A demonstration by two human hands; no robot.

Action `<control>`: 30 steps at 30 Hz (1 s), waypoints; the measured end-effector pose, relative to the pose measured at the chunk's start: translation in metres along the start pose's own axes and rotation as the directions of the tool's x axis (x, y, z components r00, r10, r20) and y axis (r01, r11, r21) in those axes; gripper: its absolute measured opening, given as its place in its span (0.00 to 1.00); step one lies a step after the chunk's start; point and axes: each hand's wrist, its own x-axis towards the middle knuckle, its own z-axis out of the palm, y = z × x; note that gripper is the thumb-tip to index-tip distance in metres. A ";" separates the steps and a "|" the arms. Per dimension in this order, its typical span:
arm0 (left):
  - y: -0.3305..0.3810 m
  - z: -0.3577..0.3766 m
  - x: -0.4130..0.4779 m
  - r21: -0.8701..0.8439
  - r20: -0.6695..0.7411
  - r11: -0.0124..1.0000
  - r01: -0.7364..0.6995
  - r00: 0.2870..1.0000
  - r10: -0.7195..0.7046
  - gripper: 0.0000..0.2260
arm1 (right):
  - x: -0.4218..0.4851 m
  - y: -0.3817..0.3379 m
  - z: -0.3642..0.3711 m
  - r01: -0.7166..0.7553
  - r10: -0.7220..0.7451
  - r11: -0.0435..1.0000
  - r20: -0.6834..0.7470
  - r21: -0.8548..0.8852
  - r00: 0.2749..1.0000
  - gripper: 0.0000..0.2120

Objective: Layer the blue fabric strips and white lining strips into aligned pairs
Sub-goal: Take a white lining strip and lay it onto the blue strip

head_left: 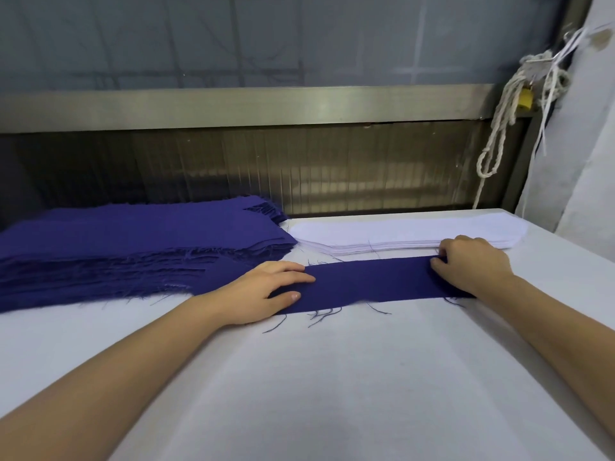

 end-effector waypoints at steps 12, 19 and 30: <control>0.022 0.007 0.036 -0.019 0.012 1.000 0.002 1.000 -0.002 0.17 | 0.017 -0.062 -0.014 0.374 -0.363 0.923 -0.118 0.088 0.924 0.14; 0.033 0.013 0.051 0.056 0.021 0.998 0.004 1.000 -0.006 0.18 | 0.030 -0.119 -0.009 0.485 -0.469 0.862 -0.131 0.147 0.873 0.19; 0.016 0.005 0.041 -0.051 0.062 0.998 0.028 0.998 -0.025 0.17 | 0.019 -0.127 0.019 0.524 -0.494 0.845 -0.217 0.110 0.842 0.18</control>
